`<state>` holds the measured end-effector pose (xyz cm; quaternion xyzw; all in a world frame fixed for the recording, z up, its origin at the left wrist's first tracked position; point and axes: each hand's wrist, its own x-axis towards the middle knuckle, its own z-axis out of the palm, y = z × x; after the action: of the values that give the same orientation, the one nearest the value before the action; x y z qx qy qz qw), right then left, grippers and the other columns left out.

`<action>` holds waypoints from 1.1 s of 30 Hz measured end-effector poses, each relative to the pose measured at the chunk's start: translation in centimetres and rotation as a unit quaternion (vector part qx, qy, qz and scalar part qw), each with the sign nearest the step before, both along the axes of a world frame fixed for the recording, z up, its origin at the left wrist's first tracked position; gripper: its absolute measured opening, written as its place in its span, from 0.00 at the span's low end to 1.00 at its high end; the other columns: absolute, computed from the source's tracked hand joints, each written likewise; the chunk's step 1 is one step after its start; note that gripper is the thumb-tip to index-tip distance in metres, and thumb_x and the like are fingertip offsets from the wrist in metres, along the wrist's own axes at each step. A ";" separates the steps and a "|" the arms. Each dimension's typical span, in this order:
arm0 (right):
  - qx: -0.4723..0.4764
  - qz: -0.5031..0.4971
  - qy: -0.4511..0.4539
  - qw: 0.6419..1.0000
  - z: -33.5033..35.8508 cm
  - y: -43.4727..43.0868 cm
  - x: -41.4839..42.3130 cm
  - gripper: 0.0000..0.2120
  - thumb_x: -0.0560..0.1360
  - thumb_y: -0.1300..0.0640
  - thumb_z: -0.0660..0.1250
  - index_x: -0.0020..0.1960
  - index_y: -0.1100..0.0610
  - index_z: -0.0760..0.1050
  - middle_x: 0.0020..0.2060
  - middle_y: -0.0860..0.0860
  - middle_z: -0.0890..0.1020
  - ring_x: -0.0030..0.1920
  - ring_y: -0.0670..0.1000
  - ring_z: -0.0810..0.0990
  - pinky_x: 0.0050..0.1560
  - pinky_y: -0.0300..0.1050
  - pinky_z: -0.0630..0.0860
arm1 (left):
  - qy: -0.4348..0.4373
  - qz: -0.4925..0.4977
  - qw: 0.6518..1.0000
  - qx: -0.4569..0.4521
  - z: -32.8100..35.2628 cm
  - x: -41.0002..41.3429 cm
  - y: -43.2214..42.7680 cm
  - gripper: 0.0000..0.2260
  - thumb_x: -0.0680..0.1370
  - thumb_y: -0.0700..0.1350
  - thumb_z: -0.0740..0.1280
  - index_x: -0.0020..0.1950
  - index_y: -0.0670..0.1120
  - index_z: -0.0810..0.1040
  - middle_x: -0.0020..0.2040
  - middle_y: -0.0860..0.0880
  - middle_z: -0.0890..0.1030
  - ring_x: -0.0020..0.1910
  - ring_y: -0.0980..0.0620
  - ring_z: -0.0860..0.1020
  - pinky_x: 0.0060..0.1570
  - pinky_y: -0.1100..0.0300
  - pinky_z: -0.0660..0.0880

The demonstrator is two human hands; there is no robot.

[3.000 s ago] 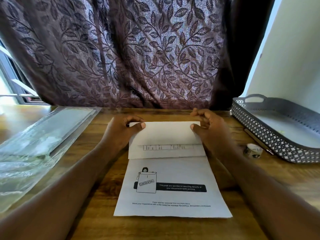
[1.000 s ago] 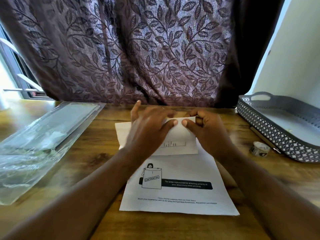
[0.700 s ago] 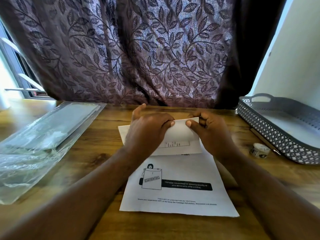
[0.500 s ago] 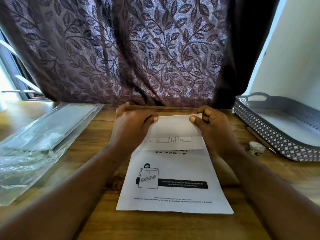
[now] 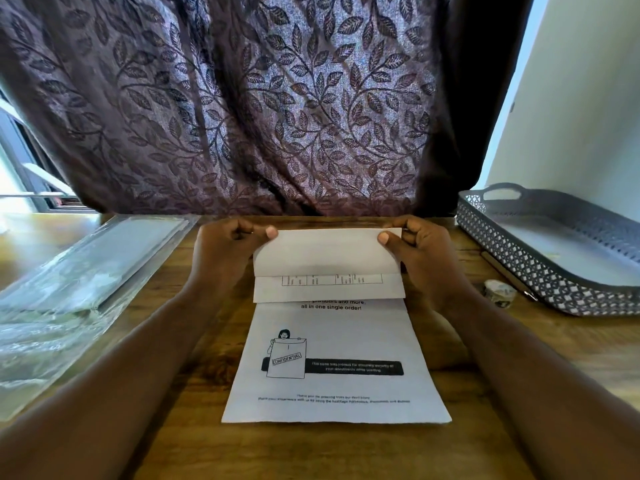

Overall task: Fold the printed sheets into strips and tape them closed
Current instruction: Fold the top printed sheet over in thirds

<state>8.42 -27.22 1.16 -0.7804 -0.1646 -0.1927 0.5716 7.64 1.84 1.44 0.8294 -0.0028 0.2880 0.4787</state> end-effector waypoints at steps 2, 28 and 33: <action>0.008 0.008 0.002 1.000 0.0 0.0 0.1 0.03 0.79 0.61 0.70 0.48 0.55 0.81 0.41 0.52 0.88 0.42 0.50 0.86 0.40 0.46 0.83 | -0.005 -0.026 0.999 -0.044 0.4 -0.2 0.0 0.12 0.71 0.51 0.77 0.41 0.42 0.84 0.37 0.55 0.84 0.33 0.63 0.81 0.31 0.68 0.77; 0.152 0.198 0.175 0.952 -1.0 -0.5 1.0 0.22 0.73 0.56 0.75 0.65 0.55 0.77 0.57 0.57 0.85 0.54 0.63 0.86 0.48 0.53 0.84 | 0.133 -0.245 0.848 -0.450 0.2 -0.5 -0.4 0.07 0.83 0.37 0.62 0.55 0.40 0.79 0.46 0.43 0.87 0.48 0.41 0.86 0.37 0.54 0.84; 0.166 0.163 0.167 0.958 -0.7 0.0 0.6 0.12 0.78 0.56 0.69 0.61 0.55 0.79 0.55 0.57 0.86 0.51 0.63 0.87 0.45 0.50 0.86 | 0.127 -0.272 0.839 -0.454 -0.2 -0.5 -0.8 0.21 0.78 0.59 0.64 0.61 0.44 0.78 0.51 0.42 0.87 0.52 0.41 0.85 0.40 0.52 0.84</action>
<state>9.02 -27.26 0.50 -0.6583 -0.1573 0.0115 0.7360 7.16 1.04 1.21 0.5138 -0.0369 0.0075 0.8571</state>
